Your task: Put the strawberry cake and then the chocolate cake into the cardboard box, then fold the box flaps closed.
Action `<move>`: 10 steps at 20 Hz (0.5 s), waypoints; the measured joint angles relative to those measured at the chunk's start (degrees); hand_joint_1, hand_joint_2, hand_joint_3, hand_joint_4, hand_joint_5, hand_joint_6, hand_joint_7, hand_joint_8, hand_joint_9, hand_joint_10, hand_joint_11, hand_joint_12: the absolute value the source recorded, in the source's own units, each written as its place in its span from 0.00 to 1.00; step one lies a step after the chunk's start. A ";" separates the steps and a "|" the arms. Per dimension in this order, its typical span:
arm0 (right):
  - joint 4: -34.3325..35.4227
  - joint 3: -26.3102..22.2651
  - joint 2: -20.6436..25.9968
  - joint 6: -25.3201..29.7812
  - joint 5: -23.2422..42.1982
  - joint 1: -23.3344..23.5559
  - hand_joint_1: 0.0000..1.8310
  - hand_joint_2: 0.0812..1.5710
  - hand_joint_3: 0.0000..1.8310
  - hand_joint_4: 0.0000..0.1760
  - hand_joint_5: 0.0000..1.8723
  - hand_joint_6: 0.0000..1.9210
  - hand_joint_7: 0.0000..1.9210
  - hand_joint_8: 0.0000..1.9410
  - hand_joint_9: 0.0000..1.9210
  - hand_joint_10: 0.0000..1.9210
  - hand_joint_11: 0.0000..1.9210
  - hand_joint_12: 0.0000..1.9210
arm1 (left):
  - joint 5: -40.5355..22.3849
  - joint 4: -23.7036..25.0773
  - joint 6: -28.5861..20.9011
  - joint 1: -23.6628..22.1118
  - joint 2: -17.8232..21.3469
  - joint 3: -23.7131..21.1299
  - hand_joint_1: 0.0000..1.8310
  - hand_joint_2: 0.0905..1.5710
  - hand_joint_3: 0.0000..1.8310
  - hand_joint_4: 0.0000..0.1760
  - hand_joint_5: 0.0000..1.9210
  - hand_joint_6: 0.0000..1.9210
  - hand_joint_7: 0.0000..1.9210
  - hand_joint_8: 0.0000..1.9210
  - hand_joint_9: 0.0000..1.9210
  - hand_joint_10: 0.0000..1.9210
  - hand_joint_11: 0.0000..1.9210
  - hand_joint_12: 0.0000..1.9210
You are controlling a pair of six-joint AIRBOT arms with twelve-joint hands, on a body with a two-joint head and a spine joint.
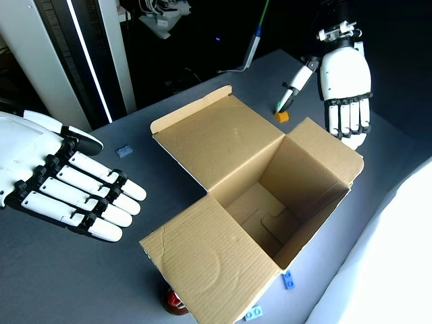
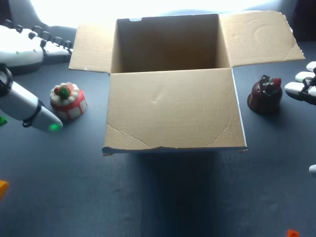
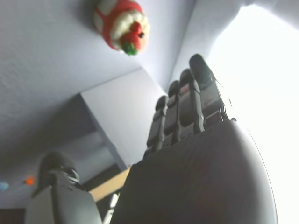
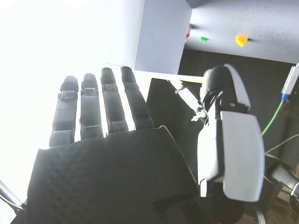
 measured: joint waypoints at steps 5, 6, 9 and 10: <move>0.04 -0.09 0.00 -0.09 0.20 0.00 0.24 0.63 0.00 0.00 0.03 0.01 0.04 0.01 0.03 0.01 0.00 0.00 | 5.55 -5.55 -0.07 3.78 -2.12 0.94 0.43 0.52 0.00 0.09 0.03 0.00 0.06 0.00 0.05 0.00 0.00 0.27; -0.07 -0.09 0.00 -0.09 0.22 0.00 0.25 0.63 0.00 0.00 0.03 0.01 0.05 0.01 0.03 0.01 0.00 0.00 | 6.03 -5.62 -0.04 4.24 -2.80 1.62 0.46 0.52 0.00 0.11 0.02 0.00 0.06 0.00 0.05 0.00 0.00 0.26; 0.07 -0.09 0.00 -0.31 0.28 0.00 0.24 0.63 0.00 0.00 0.03 0.01 0.04 0.00 0.02 0.01 0.00 0.00 | 7.63 -7.10 -0.04 6.25 -5.03 3.34 0.50 0.52 0.00 0.16 0.01 0.00 0.05 0.00 0.05 0.00 0.00 0.24; 0.07 -0.09 0.00 -0.50 0.35 0.00 0.23 0.63 0.00 0.00 0.03 0.01 0.03 0.00 0.02 0.01 0.01 0.01 | 7.72 -7.23 -0.04 6.58 -6.12 4.24 0.52 0.52 0.00 0.19 0.02 0.00 0.06 0.00 0.06 0.00 0.00 0.25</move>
